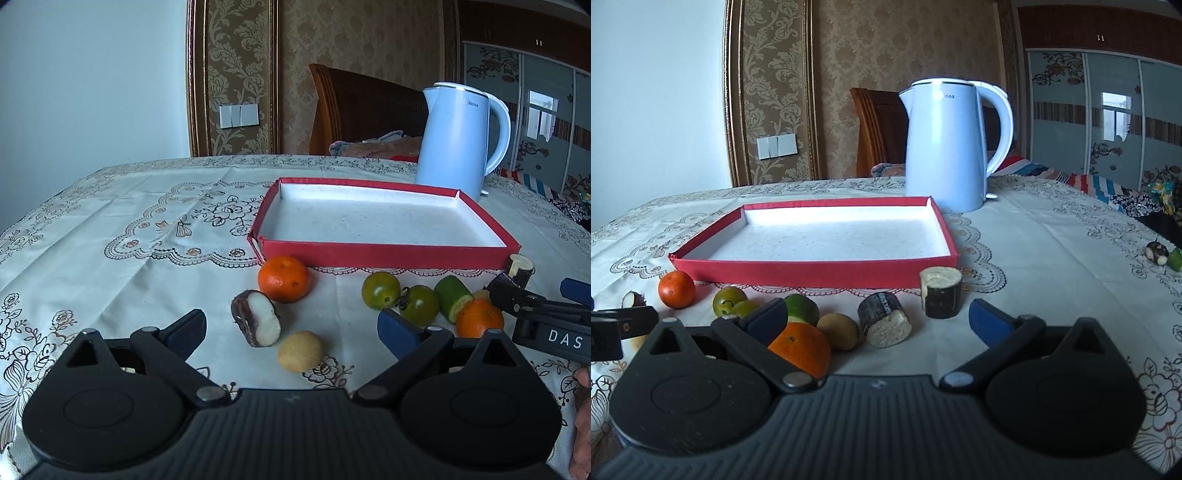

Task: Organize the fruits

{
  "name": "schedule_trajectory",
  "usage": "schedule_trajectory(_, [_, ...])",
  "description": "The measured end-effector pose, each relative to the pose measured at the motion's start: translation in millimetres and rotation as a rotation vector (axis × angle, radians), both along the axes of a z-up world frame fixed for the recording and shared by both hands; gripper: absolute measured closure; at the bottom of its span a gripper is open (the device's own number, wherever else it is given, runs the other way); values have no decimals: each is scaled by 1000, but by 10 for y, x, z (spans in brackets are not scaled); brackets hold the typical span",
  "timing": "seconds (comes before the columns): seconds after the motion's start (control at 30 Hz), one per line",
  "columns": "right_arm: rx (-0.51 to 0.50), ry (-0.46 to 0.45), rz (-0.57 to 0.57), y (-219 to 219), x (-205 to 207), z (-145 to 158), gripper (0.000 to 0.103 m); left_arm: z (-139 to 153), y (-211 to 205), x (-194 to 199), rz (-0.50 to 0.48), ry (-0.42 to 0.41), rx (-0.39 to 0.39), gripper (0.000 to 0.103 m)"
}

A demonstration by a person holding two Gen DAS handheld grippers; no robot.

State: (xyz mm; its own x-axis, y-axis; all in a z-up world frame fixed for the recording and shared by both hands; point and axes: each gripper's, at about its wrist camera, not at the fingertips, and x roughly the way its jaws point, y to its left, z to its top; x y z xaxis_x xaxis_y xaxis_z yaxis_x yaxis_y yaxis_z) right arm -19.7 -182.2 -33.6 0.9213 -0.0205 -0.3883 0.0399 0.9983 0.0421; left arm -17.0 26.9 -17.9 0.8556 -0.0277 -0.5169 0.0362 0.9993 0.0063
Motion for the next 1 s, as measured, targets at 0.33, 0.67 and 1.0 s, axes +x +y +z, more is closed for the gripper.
schedule_trajectory(0.33, [52, 20, -11, -80, 44, -20, 0, -40, 0, 42, 4, 17, 3, 3])
schedule_trajectory(0.67, [56, 16, -28, -76, 45, -32, 0, -73, -23, 54, 1, 23, 8, 3])
schedule_trajectory(1.0, [67, 17, -29, -98, 52, -42, 0, -89, -32, 62, 0, 24, 9, 3])
